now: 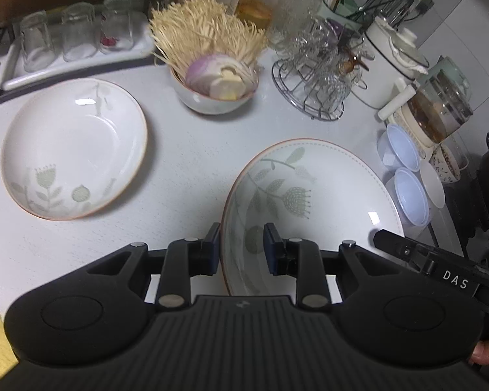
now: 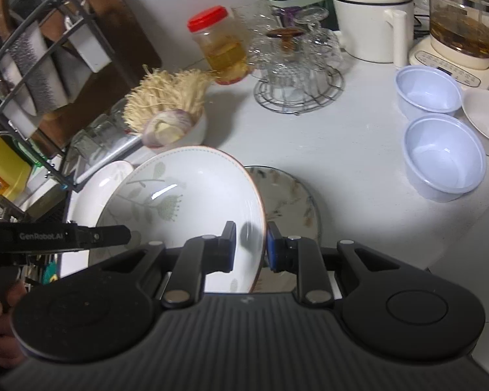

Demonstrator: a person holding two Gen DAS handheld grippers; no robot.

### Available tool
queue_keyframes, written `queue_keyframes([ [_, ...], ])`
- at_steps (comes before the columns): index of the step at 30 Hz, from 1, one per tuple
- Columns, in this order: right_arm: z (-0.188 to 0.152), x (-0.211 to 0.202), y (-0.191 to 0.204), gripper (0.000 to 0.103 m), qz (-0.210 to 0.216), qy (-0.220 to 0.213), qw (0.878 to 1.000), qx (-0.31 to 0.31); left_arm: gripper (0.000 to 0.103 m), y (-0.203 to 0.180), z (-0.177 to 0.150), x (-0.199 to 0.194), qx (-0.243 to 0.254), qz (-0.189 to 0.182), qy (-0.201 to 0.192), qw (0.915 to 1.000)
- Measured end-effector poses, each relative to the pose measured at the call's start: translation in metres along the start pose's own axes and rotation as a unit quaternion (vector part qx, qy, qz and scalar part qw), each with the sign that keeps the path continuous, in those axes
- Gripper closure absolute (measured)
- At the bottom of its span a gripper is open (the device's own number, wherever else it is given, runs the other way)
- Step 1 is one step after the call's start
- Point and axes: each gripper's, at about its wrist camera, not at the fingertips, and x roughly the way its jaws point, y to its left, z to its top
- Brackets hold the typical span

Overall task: Organize plates and bowls
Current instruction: 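Lift the white leaf plate and lower it onto the floral deer plate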

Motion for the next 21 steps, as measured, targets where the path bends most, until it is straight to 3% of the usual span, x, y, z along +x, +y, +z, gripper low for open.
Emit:
queue_keyframes([
  [11, 0.007, 0.03, -0.041, 0.081, -0.01, 0.012, 1.0, -0.009, 0.072, -0.022, 0.002, 0.056, -0.019, 0.021, 0.049, 0.9984],
  [21, 0.011, 0.05, -0.041, 0.081, -0.003, 0.008, 0.999, -0.034, 0.072, -0.02, 0.005, 0.071, -0.023, 0.042, 0.059, 0.9971],
])
